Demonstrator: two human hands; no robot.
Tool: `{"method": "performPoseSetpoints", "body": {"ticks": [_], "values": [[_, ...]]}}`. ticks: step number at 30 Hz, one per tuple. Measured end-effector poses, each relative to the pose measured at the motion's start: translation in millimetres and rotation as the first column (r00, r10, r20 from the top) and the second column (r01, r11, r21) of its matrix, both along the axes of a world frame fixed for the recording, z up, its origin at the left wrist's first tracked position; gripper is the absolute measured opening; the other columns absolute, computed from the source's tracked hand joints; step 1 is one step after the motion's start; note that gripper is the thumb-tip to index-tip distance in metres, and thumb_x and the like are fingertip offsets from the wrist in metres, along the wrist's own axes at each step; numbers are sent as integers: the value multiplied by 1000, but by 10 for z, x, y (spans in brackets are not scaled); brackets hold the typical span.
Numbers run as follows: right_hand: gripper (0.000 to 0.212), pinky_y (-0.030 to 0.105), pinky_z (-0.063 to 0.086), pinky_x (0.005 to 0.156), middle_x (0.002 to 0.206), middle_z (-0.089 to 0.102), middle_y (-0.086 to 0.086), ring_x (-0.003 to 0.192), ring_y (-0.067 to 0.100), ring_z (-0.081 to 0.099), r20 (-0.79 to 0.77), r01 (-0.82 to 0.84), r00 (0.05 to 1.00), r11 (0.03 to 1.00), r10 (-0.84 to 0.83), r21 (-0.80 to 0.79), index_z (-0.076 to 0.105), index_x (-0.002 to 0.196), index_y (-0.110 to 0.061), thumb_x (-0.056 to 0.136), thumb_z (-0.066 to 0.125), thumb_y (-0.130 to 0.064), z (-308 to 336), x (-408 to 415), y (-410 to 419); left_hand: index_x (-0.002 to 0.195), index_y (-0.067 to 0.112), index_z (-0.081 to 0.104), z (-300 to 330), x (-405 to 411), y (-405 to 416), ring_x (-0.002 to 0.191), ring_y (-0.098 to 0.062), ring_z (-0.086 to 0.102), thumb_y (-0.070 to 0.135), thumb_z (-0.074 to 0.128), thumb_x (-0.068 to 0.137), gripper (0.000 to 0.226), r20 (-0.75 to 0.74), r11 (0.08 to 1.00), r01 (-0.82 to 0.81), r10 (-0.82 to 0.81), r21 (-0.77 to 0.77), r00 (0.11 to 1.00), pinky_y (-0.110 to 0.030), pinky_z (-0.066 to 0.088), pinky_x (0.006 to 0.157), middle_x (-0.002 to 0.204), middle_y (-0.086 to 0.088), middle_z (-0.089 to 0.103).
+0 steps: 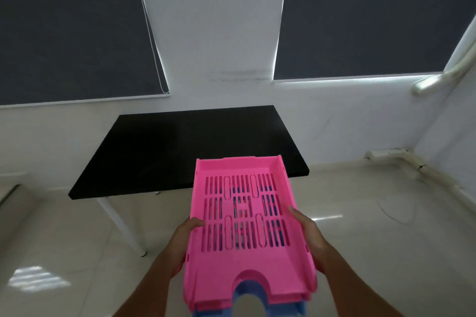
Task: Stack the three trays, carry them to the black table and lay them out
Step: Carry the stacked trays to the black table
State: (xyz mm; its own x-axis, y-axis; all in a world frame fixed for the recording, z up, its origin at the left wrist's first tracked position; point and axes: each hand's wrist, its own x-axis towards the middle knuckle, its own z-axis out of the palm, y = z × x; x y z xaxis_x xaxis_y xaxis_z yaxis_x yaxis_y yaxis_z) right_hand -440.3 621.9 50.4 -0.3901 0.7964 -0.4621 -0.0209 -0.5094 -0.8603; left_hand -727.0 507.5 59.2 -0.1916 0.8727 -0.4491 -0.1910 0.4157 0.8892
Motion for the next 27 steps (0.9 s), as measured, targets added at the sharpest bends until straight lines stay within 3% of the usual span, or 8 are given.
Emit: {"method": "performPoseSetpoints", "body": {"ticks": [3,7,10,13,18,24,27], "values": [[51,60,48,103,110,73,25,95,41,70,-32,-56,998,998,57,35,71,120,-10,97,50,-49,180,-242,631,120,2,61,159,-224,486,80,-35,71,21,41,97,36,35,998,-46,45,38,998,-42,59,72,96,-23,74],[46,49,56,87,89,75,16,81,34,72,-94,-92,991,995,96,47,69,118,-3,99,50,-41,355,-632,1319,121,3,62,259,-594,1069,83,-36,71,24,47,95,36,68,993,-89,83,78,994,-46,57,79,98,-22,74],[44,45,57,81,86,74,14,77,31,72,-106,-109,988,993,114,52,69,113,-4,100,48,-40,340,-971,1758,121,4,63,236,-955,1512,86,-38,70,30,60,80,48,111,991,-114,106,69,988,-45,58,79,106,-29,71],[45,50,56,87,90,74,17,82,34,72,-118,-134,983,990,138,43,69,114,-3,100,49,-41,285,-1375,2178,120,5,63,152,-1360,1960,86,-38,69,31,60,80,48,110,991,-113,106,65,988,-48,57,83,110,-32,68],[51,48,59,81,93,71,22,81,37,70,-141,-140,981,990,135,-25,66,117,2,99,50,-43,137,-2130,2847,118,0,64,-7,-2093,2677,77,-34,70,21,49,93,35,102,993,-117,115,12,988,-47,57,80,91,-22,73],[49,48,56,81,101,75,23,86,36,74,-98,-80,993,992,70,-96,65,123,-1,97,50,-40,64,-3025,3462,116,2,66,36,-2947,3356,73,-32,69,26,63,72,51,112,988,-149,152,-34,982,-42,58,73,89,-20,73],[47,46,58,78,105,74,23,88,36,73,-77,-51,996,991,41,-126,64,124,-3,96,52,-38,44,-3308,3698,119,3,64,18,-3242,3603,74,-32,69,24,63,72,51,143,992,-120,123,-30,982,-42,58,73,92,-21,73]]}}
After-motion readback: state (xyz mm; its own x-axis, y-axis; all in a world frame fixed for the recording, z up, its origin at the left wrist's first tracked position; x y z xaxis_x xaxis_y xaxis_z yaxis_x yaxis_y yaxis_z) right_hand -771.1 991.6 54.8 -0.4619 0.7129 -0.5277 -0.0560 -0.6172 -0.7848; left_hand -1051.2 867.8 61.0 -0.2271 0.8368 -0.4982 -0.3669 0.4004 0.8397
